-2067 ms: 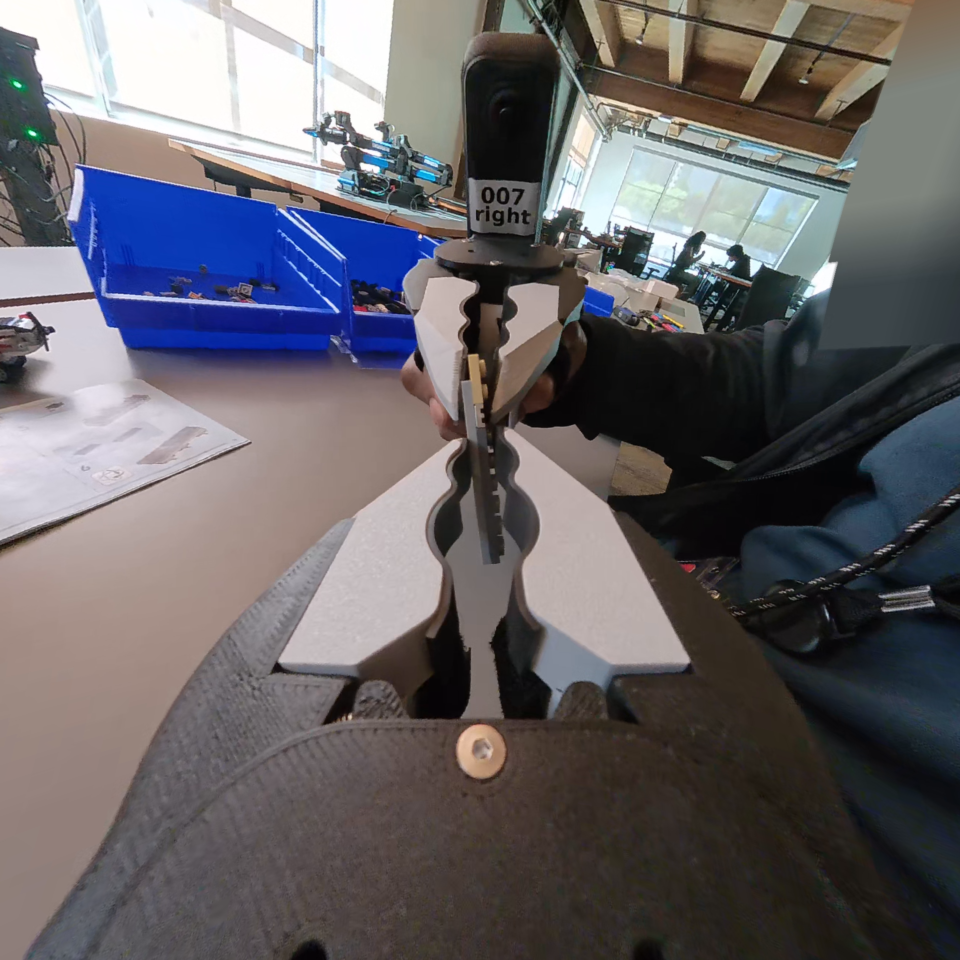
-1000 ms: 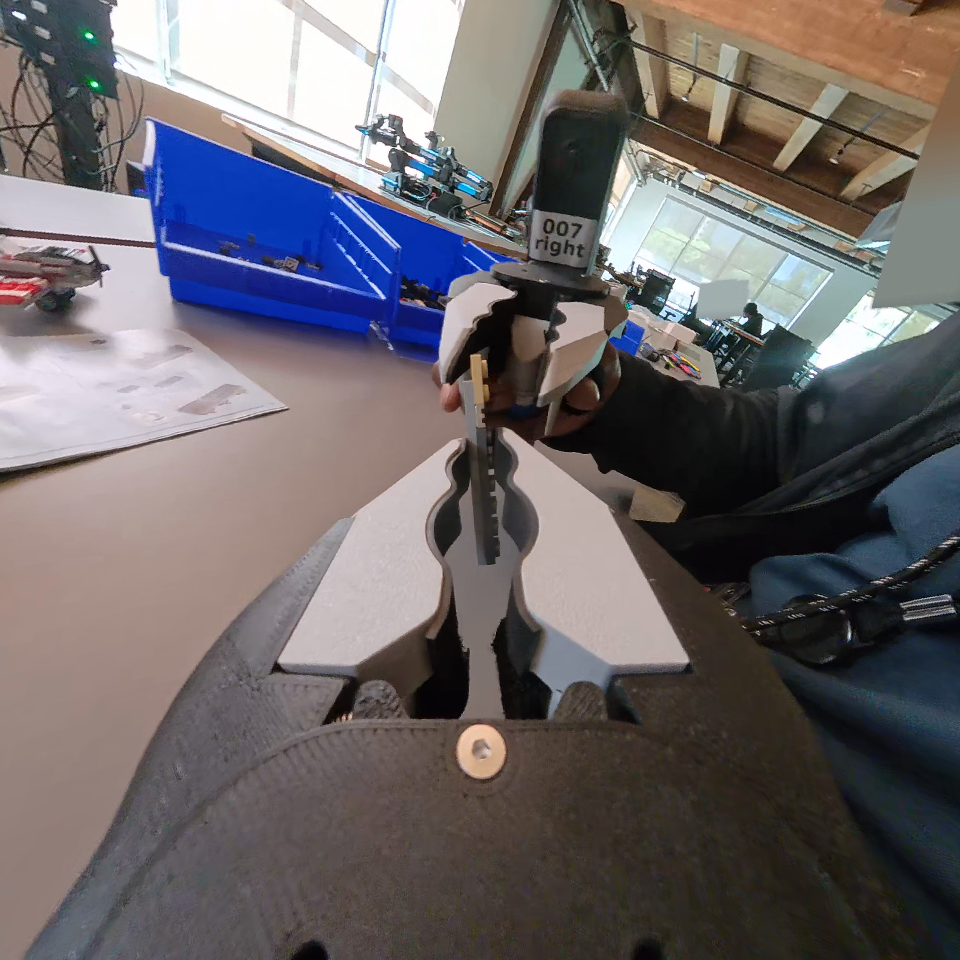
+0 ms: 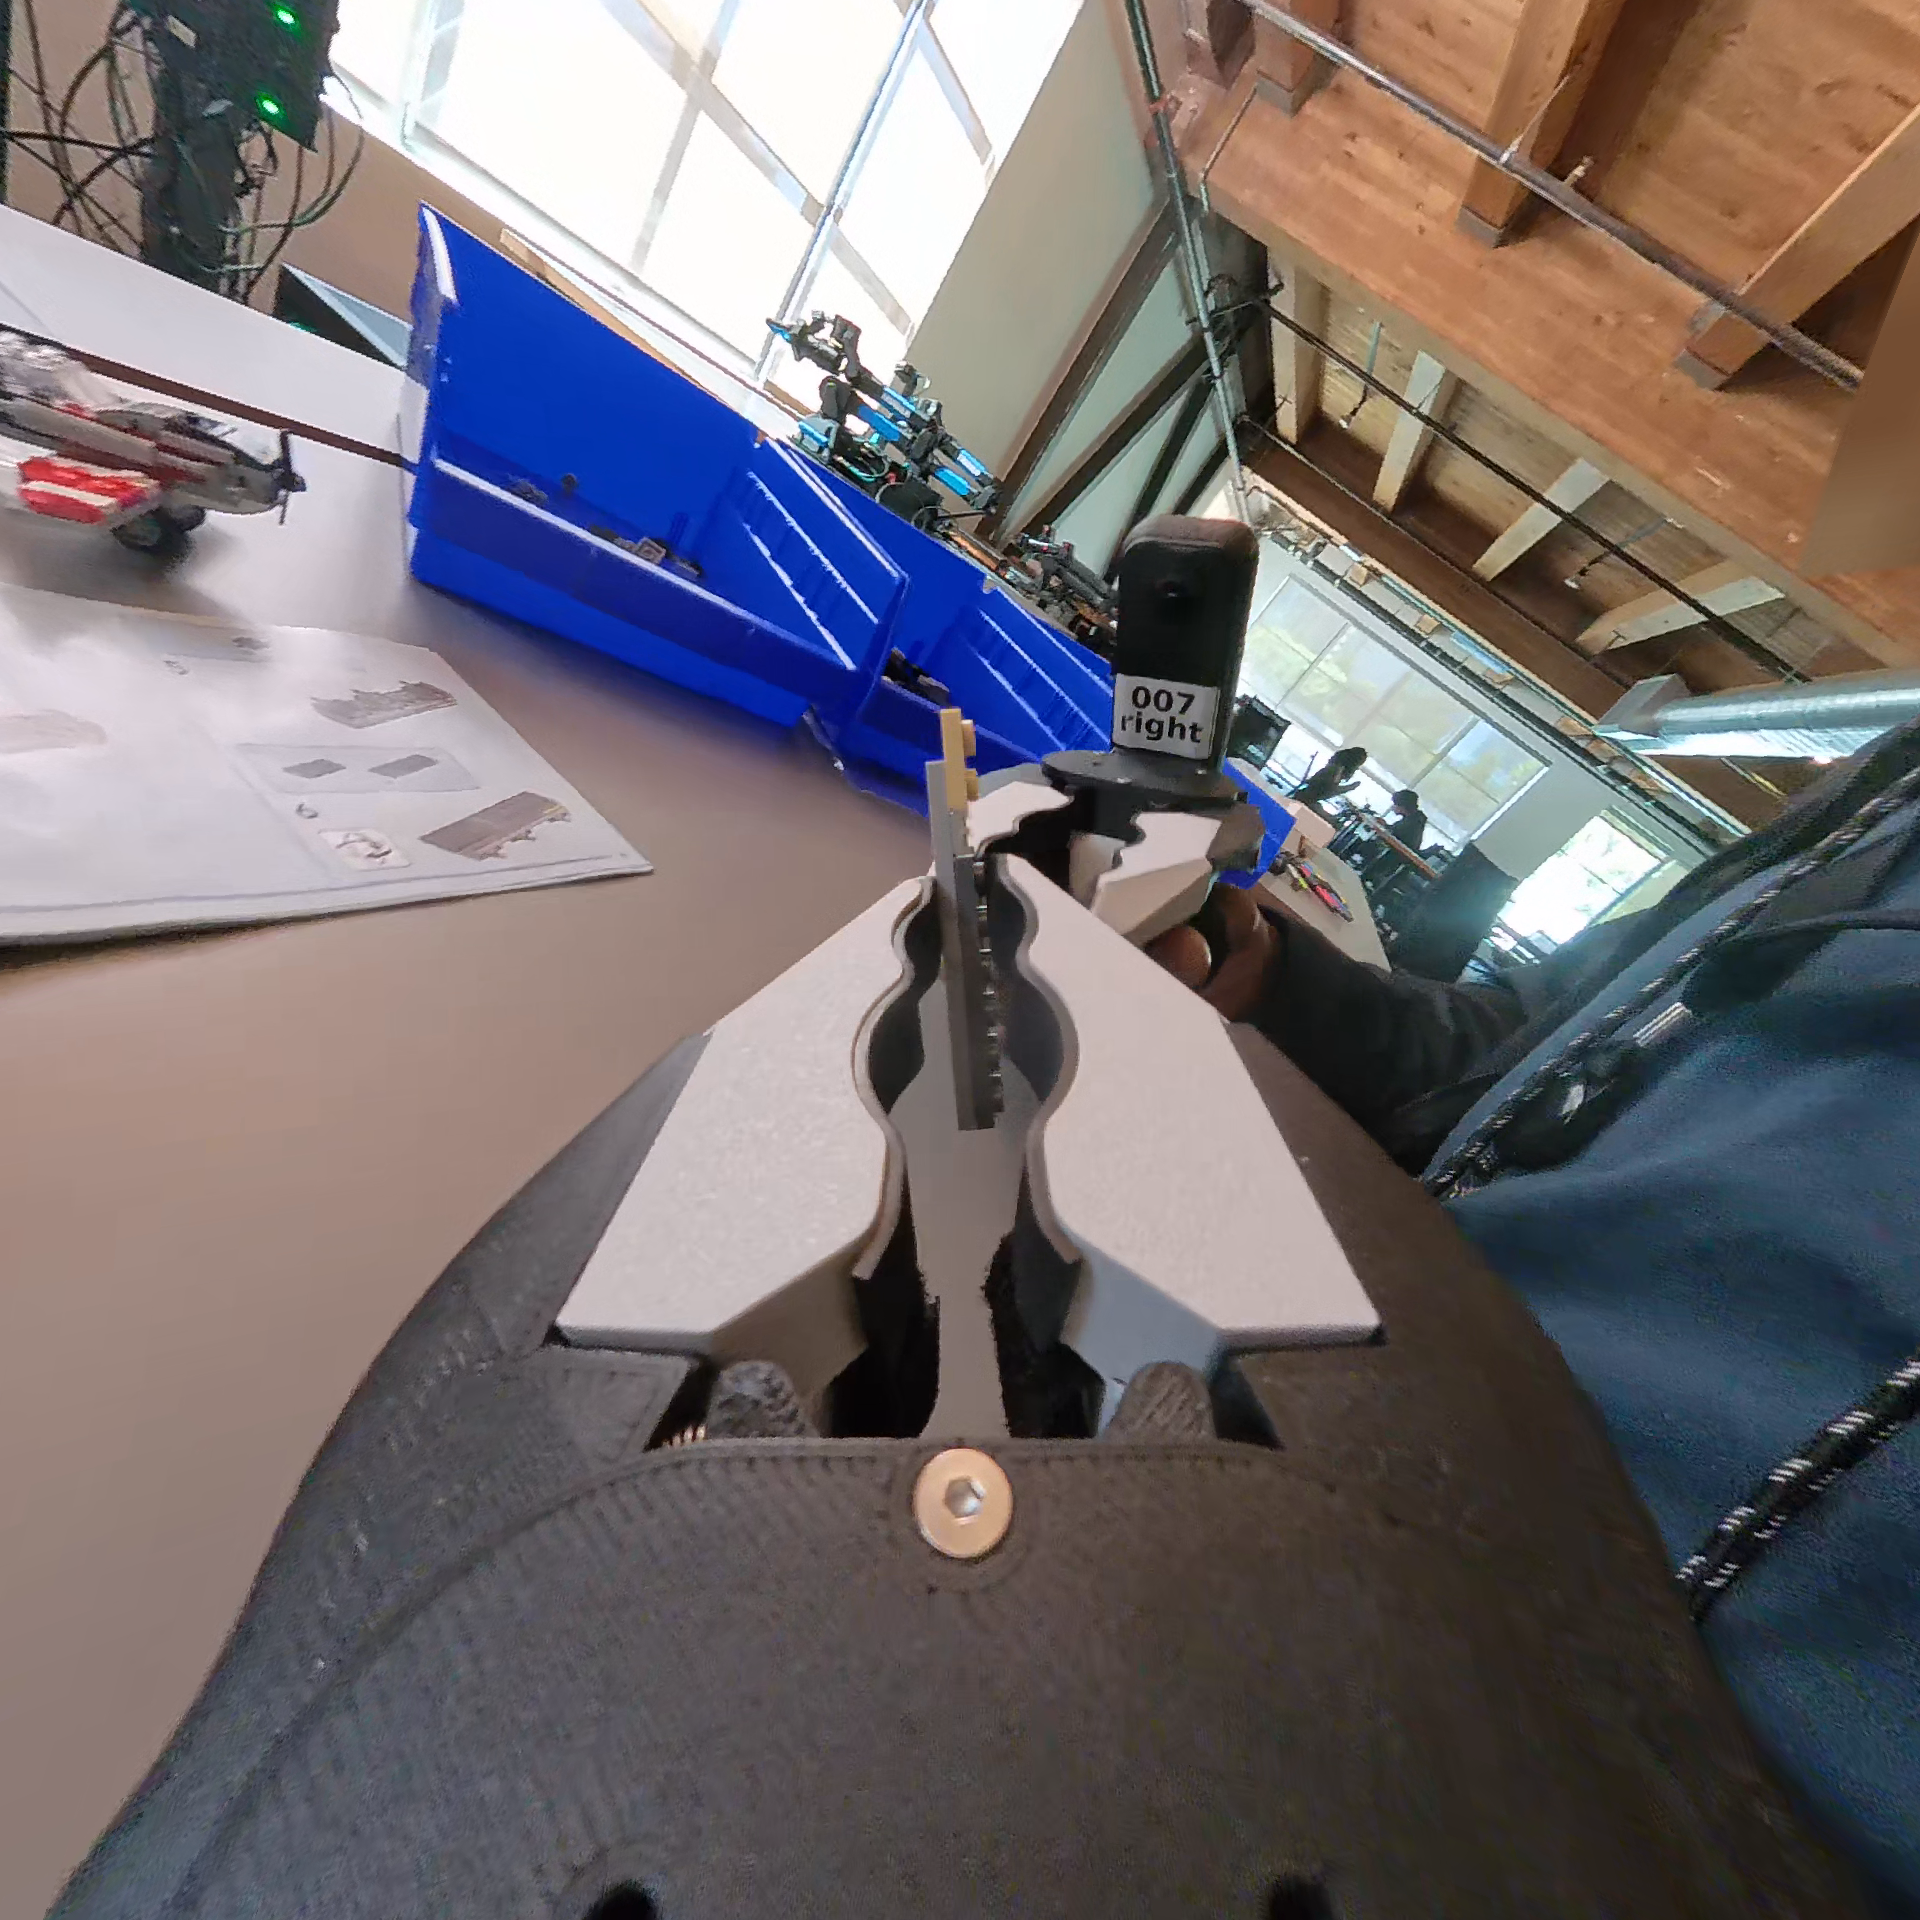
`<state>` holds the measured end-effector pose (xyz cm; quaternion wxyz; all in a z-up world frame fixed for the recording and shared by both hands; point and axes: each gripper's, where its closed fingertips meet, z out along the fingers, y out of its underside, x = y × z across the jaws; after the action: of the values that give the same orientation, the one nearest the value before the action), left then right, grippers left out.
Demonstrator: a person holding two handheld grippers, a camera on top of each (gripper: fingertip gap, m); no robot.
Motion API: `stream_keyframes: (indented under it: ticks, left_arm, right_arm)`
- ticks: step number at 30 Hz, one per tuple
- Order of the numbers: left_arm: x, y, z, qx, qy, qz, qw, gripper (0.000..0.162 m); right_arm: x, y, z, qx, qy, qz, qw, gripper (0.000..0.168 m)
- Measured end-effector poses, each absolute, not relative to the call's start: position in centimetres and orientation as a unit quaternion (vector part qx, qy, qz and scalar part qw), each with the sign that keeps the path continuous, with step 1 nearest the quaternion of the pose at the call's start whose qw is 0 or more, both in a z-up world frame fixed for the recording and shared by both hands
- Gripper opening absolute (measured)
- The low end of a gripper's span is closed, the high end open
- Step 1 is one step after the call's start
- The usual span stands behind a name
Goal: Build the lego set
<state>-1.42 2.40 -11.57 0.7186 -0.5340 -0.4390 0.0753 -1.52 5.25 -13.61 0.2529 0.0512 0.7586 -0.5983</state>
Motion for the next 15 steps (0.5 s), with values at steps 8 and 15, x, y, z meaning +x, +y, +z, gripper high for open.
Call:
stream_keyframes:
  ticks: [8,15]
  left_arm:
    - [-4.3,4.7,-11.5,-0.547,-0.419,0.046,0.723,0.008]
    - [-4.1,4.9,-10.9,-0.544,-0.396,0.037,0.739,0.008]
  right_arm:
    - [-8.3,9.0,-9.5,0.008,0.787,-0.612,0.083,0.035]
    - [-29.3,14.5,-5.7,-0.127,0.911,-0.358,-0.158,0.031]
